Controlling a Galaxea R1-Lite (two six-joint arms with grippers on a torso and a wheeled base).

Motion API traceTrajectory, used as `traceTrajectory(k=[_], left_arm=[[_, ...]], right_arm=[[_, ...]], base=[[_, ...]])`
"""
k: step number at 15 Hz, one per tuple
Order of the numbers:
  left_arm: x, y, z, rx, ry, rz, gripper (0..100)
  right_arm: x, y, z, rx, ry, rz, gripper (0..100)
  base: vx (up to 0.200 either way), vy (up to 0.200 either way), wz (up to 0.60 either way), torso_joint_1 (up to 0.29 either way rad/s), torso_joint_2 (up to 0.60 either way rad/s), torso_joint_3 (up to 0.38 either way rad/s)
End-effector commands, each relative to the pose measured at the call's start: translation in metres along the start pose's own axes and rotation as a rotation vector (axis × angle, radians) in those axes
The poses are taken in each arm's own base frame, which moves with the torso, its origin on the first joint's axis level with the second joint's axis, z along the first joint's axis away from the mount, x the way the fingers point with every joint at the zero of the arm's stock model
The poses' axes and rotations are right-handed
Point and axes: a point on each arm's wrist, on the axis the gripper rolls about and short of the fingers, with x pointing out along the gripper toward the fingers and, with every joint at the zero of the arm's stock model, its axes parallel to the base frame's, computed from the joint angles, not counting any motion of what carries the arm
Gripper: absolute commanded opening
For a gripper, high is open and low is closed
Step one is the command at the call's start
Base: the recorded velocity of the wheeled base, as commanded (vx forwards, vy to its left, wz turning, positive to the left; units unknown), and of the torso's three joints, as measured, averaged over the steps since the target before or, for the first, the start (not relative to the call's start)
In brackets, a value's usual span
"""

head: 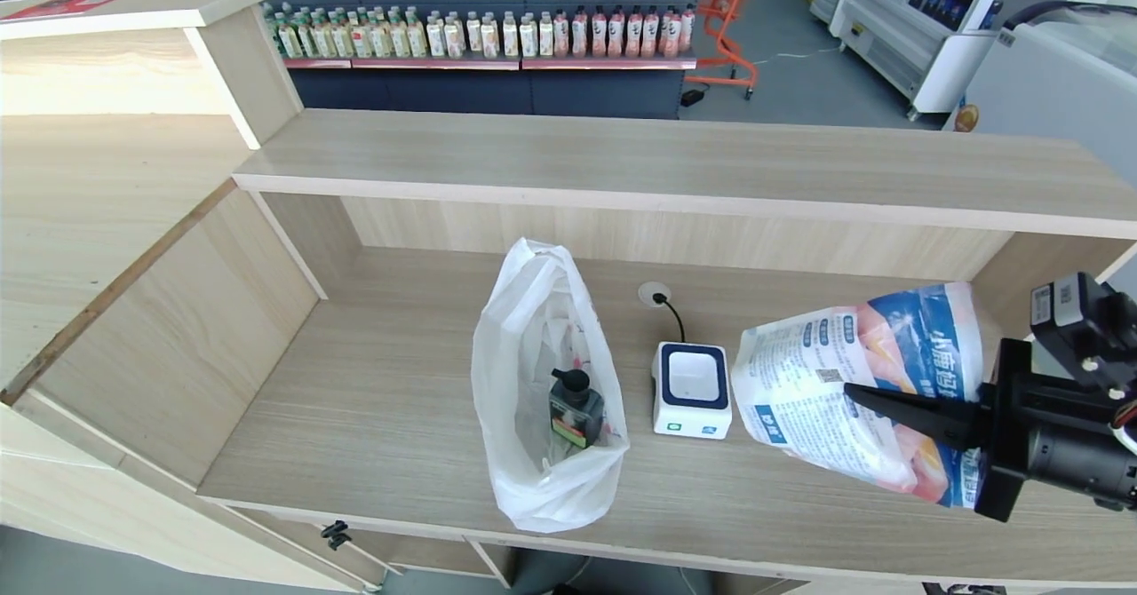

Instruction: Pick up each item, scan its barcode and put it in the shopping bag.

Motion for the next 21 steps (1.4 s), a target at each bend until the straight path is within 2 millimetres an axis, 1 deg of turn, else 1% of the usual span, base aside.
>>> traceTrajectory(k=[1,4,6,7,8,9,11,12,13,14,16,17,18,20,21], left_arm=[[0.0,0.0,0.0,0.0,0.0,0.0,100],[0.0,0.0,0.0,0.001,0.0,0.0,100],[0.0,0.0,0.0,-0.002,0.0,0.0,100],[0.0,0.0,0.0,-0.004,0.001,-0.001,100],[0.0,0.0,0.0,-0.003,0.0,0.0,100],[0.0,0.0,0.0,-0.004,0.001,-0.001,100],[0.0,0.0,0.0,-0.004,0.001,-0.001,100],[0.0,0.0,0.0,-0.003,0.0,0.0,100],[0.0,0.0,0.0,-0.003,0.0,0.0,100],[0.0,0.0,0.0,-0.003,0.0,0.0,100],[0.0,0.0,0.0,-0.003,0.0,0.0,100],[0.0,0.0,0.0,-0.003,0.0,0.0,100],[0.0,0.0,0.0,-0.004,0.001,-0.001,100],[0.0,0.0,0.0,-0.004,0.001,-0.001,100],[0.0,0.0,0.0,-0.004,0.001,-0.001,100]], right_arm=[[0.003,-0.001,-0.002,0.006,0.01,0.007,0],[0.009,-0.004,-0.007,0.013,0.032,0.005,0],[0.023,-0.015,-0.013,-0.033,0.053,0.004,0],[0.025,-0.018,-0.015,-0.047,0.055,-0.002,0],[0.035,-0.029,-0.028,-0.101,0.071,-0.02,0],[0.039,-0.03,-0.032,-0.113,0.076,-0.016,0],[0.052,-0.032,-0.047,-0.142,0.113,0.021,0],[0.055,-0.032,-0.051,-0.159,0.124,0.031,0],[0.067,-0.041,-0.066,-0.248,0.162,0.052,0],[0.073,-0.051,-0.074,-0.314,0.169,0.045,0],[0.086,-0.061,-0.079,-0.383,0.131,0.051,0],[0.1,-0.066,-0.077,-0.412,0.098,0.063,0],[0.105,-0.065,-0.077,-0.414,0.091,0.074,0],[0.124,-0.065,-0.083,-0.416,0.044,0.146,0],[0.131,-0.067,-0.086,-0.439,0.037,0.156,0]], base=[[0.2,0.0,0.0,0.012,0.01,0.002],[0.2,0.0,0.0,-0.012,0.0,0.006],[0.0,0.0,0.0,0.0,0.0,0.0],[0.0,0.0,0.0,0.0,0.0,0.0],[0.0,0.0,0.0,0.0,0.0,0.0],[0.0,0.0,0.0,0.0,0.0,0.0],[0.0,0.0,0.0,0.0,0.0,0.0],[0.0,0.0,0.0,0.0,0.0,0.0],[0.0,0.0,0.0,0.0,0.0,0.0],[0.0,0.0,0.0,0.0,0.0,0.0],[0.0,0.0,0.0,0.0,0.0,0.0],[0.0,0.0,0.0,0.0,0.0,0.0],[0.0,0.0,0.0,0.0,0.0,0.0],[0.0,0.0,0.0,0.0,0.0,0.0],[0.0,0.0,0.0,0.0,0.0,0.0]])
